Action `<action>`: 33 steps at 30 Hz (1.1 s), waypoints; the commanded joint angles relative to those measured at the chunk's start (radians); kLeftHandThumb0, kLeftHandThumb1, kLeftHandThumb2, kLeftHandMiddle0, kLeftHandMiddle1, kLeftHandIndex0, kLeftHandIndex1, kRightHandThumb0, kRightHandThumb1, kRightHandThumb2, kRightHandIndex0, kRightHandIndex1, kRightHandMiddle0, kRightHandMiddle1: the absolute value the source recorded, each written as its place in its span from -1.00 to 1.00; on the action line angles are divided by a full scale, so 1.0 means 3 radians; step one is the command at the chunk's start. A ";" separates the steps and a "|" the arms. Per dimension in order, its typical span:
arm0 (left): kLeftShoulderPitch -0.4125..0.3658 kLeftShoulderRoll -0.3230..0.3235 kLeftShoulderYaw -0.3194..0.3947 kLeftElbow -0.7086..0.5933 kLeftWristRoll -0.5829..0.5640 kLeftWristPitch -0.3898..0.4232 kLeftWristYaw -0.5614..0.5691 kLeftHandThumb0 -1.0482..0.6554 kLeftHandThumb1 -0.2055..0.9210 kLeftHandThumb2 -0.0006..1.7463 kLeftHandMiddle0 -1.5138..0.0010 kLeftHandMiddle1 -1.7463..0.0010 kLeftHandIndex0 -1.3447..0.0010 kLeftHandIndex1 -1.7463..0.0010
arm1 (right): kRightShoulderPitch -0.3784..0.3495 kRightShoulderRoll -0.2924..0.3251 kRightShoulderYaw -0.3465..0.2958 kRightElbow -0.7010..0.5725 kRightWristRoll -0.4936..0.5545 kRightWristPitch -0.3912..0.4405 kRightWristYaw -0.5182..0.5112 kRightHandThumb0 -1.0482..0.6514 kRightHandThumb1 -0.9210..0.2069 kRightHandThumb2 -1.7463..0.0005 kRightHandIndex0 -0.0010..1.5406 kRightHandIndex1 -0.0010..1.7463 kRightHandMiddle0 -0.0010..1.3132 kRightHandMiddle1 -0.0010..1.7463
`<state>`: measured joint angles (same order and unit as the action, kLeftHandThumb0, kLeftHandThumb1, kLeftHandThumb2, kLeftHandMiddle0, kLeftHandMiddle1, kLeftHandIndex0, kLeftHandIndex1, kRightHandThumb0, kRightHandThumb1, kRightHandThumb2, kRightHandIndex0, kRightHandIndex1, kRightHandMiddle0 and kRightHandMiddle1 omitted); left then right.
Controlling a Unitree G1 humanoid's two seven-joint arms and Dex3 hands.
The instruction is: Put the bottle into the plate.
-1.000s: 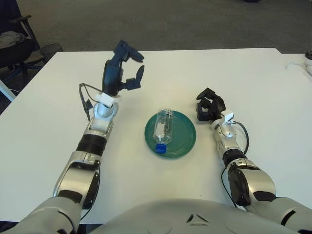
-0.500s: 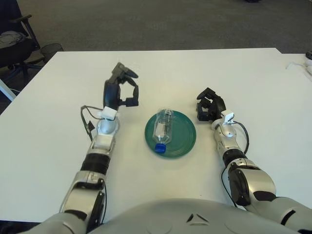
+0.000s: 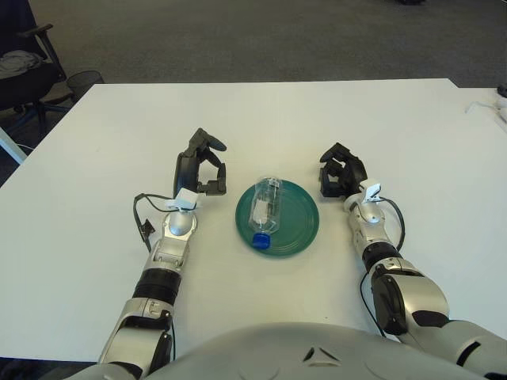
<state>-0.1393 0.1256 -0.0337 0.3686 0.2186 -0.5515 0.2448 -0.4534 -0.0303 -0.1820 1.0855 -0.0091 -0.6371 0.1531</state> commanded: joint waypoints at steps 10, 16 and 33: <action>-0.0338 -0.0023 0.0040 0.1280 0.0227 0.0079 0.0476 0.23 -0.51 0.81 -0.08 -0.92 0.15 -1.00 | 0.0913 0.0180 -0.0053 0.0576 0.0103 0.0529 0.0123 0.23 0.31 -0.63 -0.08 1.00 -0.13 0.82; -0.0440 -0.0037 0.0032 0.1535 0.0201 0.0011 0.0554 0.23 -0.51 0.81 -0.08 -0.92 0.15 -1.00 | 0.0943 0.0183 -0.0063 0.0531 0.0119 0.0464 0.0218 0.23 0.30 -0.64 -0.08 1.00 -0.16 0.84; -0.0643 -0.0134 0.0140 0.2277 -0.0106 -0.0049 0.0412 0.23 -0.50 0.81 -0.06 -0.94 0.15 -1.00 | 0.1020 0.0212 -0.0112 0.0346 0.0274 0.0335 0.0467 0.23 0.26 -0.65 -0.09 0.96 -0.30 0.99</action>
<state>-0.3567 0.0994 -0.0142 0.9132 0.2215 -0.6327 0.4115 -0.4402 -0.0309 -0.2063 1.0681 0.0327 -0.6506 0.2619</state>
